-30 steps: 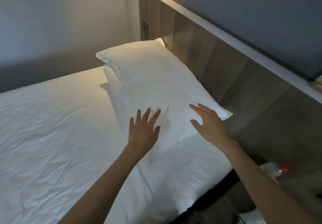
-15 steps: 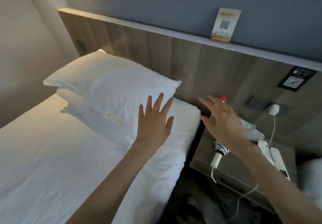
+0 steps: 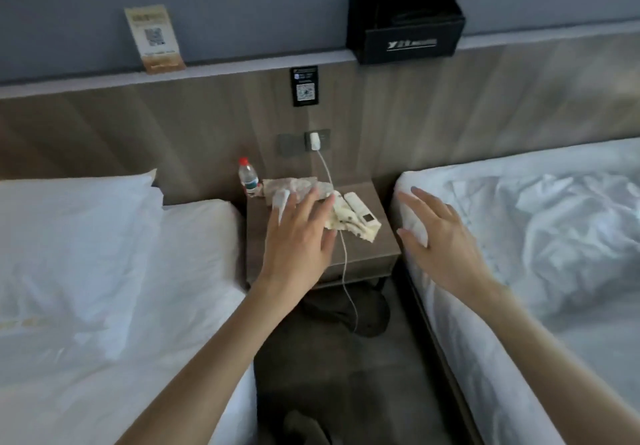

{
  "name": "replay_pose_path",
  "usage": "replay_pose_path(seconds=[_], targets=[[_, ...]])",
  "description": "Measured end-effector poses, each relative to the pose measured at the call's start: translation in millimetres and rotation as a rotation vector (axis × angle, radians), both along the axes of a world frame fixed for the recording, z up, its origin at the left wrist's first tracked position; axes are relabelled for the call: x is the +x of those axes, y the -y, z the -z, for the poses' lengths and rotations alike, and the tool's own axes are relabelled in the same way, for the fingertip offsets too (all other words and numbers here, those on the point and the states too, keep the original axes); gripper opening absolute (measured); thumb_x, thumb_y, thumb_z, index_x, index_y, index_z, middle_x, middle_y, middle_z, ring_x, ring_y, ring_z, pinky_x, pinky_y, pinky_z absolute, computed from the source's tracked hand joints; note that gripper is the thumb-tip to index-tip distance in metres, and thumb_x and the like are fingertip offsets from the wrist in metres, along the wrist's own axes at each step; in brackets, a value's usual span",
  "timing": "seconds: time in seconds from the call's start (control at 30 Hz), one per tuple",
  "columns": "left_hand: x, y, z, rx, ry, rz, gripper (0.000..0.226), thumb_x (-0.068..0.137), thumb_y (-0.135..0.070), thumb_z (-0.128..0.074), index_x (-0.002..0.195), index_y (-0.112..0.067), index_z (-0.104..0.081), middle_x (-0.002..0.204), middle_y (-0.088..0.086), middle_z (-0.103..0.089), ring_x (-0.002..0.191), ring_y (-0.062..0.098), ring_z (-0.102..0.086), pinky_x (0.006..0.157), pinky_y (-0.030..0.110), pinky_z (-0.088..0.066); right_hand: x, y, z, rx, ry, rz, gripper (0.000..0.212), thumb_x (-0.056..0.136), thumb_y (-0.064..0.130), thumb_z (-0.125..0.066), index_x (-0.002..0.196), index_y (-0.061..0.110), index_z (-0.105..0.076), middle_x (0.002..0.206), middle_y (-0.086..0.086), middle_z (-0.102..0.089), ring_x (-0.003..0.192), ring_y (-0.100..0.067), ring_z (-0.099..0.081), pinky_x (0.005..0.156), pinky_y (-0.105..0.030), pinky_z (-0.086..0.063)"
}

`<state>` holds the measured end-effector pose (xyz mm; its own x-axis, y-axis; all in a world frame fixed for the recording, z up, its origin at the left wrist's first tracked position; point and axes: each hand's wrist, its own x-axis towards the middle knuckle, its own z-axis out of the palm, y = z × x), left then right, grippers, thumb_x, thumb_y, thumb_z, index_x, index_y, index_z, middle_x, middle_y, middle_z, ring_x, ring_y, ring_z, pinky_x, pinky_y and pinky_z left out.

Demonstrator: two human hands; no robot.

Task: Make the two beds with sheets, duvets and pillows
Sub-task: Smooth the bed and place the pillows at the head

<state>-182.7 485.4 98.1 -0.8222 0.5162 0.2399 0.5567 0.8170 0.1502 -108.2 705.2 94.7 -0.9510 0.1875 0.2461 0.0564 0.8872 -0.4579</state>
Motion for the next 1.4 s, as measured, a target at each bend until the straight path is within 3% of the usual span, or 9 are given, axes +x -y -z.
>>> replay_pose_path(seconds=[0.2,0.37,0.53,0.67,0.97,1.07,1.2,1.4], targets=[[67.8,-131.8,7.4,0.030,0.056,0.160,0.053,0.095,-0.035,-0.052,0.145,-0.019,-0.044,0.151,0.009,-0.041,0.138,0.034,-0.037,0.106,0.053,-0.038,114.0,-107.4,10.1,-0.012,0.062,0.177,0.056,0.095,0.029,-0.058,0.147,0.033,-0.038,0.154,0.004,-0.034,0.134,-0.024,-0.038,0.097,-0.043,-0.046],[134.4,-227.7,12.2,0.042,0.101,0.276,0.052,0.095,-0.032,-0.056,0.144,-0.018,-0.045,0.150,0.010,-0.041,0.136,0.037,-0.039,0.104,0.054,-0.040,206.3,-183.8,15.7,-0.017,0.143,0.317,0.056,0.097,0.032,-0.055,0.149,0.033,-0.033,0.156,0.003,-0.029,0.138,-0.024,-0.034,0.105,-0.044,-0.041],[177.8,-308.9,16.6,-0.010,0.150,0.413,0.054,0.100,-0.038,-0.044,0.151,-0.024,-0.031,0.159,0.004,-0.025,0.146,0.028,-0.023,0.113,0.048,-0.031,281.9,-243.7,25.7,-0.056,0.173,0.473,0.057,0.096,0.031,-0.056,0.149,0.032,-0.034,0.155,0.000,-0.032,0.136,-0.028,-0.037,0.105,-0.042,-0.039],[196.5,-370.9,19.7,-0.029,0.198,0.527,0.055,0.101,-0.037,-0.042,0.152,-0.024,-0.027,0.160,0.004,-0.023,0.146,0.027,-0.021,0.116,0.045,-0.027,326.6,-284.1,34.8,-0.125,0.155,0.629,0.057,0.095,0.028,-0.058,0.148,0.030,-0.037,0.155,-0.002,-0.032,0.134,-0.032,-0.038,0.105,-0.046,-0.038],[198.9,-501.6,52.5,-0.085,0.276,0.713,0.062,0.093,-0.048,-0.052,0.149,-0.027,-0.036,0.154,0.004,-0.035,0.141,0.022,-0.033,0.111,0.044,-0.030,382.7,-366.4,60.7,-0.196,0.178,1.019,0.062,0.093,0.028,-0.062,0.148,0.031,-0.035,0.157,-0.002,-0.026,0.132,-0.033,-0.037,0.104,-0.046,-0.038],[192.3,-548.3,66.2,-0.126,0.318,0.739,0.064,0.093,-0.050,-0.051,0.150,-0.028,-0.033,0.154,0.001,-0.035,0.140,0.020,-0.033,0.115,0.045,-0.025,390.3,-397.7,71.1,-0.254,0.156,1.153,0.064,0.092,0.027,-0.064,0.148,0.030,-0.035,0.156,-0.004,-0.028,0.131,-0.035,-0.036,0.104,-0.046,-0.036],[179.7,-609.9,87.1,-0.153,0.453,0.742,0.068,0.093,-0.053,-0.051,0.152,-0.028,-0.027,0.152,0.001,-0.035,0.137,0.023,-0.036,0.111,0.042,-0.033,392.3,-441.7,91.4,-0.361,0.153,1.289,0.069,0.090,0.031,-0.065,0.150,0.031,-0.030,0.155,-0.008,-0.028,0.136,-0.037,-0.031,0.107,-0.046,-0.032],[177.0,-683.7,130.7,-0.260,0.580,0.700,0.072,0.091,-0.057,-0.050,0.153,-0.032,-0.022,0.156,0.003,-0.027,0.139,0.028,-0.034,0.110,0.043,-0.035,392.2,-509.9,130.6,-0.638,0.065,1.366,0.077,0.090,0.043,-0.062,0.154,0.029,-0.020,0.158,-0.001,-0.026,0.144,-0.020,-0.023,0.118,-0.041,-0.023]])
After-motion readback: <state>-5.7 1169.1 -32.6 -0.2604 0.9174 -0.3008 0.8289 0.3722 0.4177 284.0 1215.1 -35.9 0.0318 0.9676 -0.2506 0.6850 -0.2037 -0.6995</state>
